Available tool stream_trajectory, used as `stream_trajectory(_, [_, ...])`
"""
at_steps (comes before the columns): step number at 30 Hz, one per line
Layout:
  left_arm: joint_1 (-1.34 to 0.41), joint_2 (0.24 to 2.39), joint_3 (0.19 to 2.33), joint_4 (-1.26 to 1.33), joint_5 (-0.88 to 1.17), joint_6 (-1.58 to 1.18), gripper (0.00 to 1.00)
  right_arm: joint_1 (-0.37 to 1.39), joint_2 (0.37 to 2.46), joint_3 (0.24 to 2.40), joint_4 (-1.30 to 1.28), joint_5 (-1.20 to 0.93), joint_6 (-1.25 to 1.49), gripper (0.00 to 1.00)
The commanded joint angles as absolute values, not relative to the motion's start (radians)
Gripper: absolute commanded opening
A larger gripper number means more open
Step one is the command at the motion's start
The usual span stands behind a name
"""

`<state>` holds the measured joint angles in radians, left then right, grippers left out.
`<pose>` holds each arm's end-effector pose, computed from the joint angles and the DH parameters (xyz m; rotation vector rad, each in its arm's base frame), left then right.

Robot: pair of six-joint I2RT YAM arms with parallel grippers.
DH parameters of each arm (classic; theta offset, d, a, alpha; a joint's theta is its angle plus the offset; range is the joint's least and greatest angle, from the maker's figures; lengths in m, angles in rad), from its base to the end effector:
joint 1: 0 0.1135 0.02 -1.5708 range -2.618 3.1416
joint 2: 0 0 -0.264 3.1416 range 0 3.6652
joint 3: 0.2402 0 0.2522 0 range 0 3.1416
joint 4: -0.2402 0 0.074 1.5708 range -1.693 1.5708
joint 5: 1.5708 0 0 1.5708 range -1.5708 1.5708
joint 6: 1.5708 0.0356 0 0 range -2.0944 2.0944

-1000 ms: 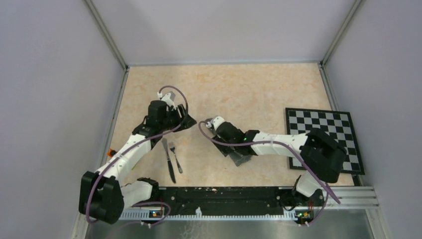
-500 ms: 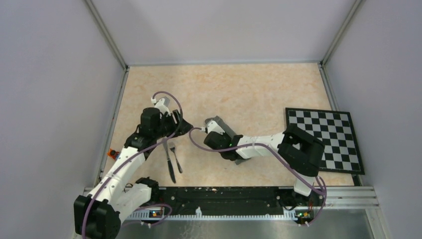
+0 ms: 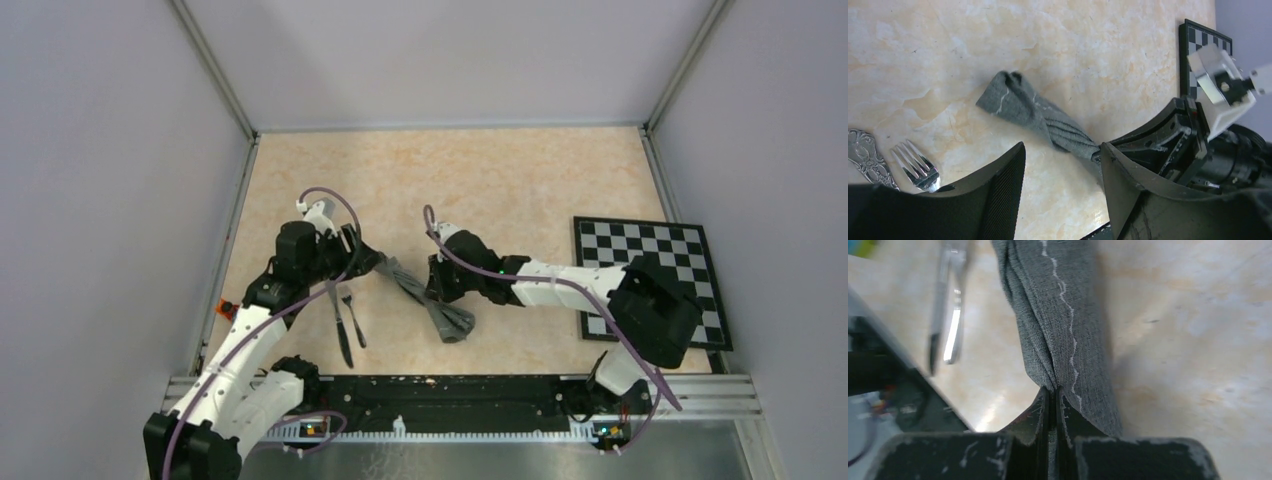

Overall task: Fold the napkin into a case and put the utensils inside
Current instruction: Pick up the smaller rectangle-folded napkin from the center of the board, then turn over the smaller rectangle-folded napkin at the center of the board.

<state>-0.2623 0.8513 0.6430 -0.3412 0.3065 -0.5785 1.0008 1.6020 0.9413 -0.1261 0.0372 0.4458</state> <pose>0.1809 -0.0597 0.2637 -0.1580 2.1974 -0.8113 0.1823 0.2820 0.1968 -0.6545 2.3667 0.6376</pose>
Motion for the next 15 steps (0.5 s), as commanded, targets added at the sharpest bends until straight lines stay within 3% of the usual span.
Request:
stream_trajectory(1, [-0.256, 0.815, 0.664, -0.343, 0.295, -0.589, 0.62, 0.905, 1.601, 0.793, 0.312, -0.521, 0.801, 0.00])
stream_trajectory(7, [-0.256, 0.793, 0.698, -0.377, 0.286, -0.587, 0.62, 0.836, 1.764, 0.634, 0.920, -0.712, 1.151, 0.00])
stream_trajectory(15, [-0.256, 0.788, 0.703, -0.378, 0.303, -0.594, 0.61, 0.628, 1.878, 0.511, 1.182, -0.836, 1.272, 0.00])
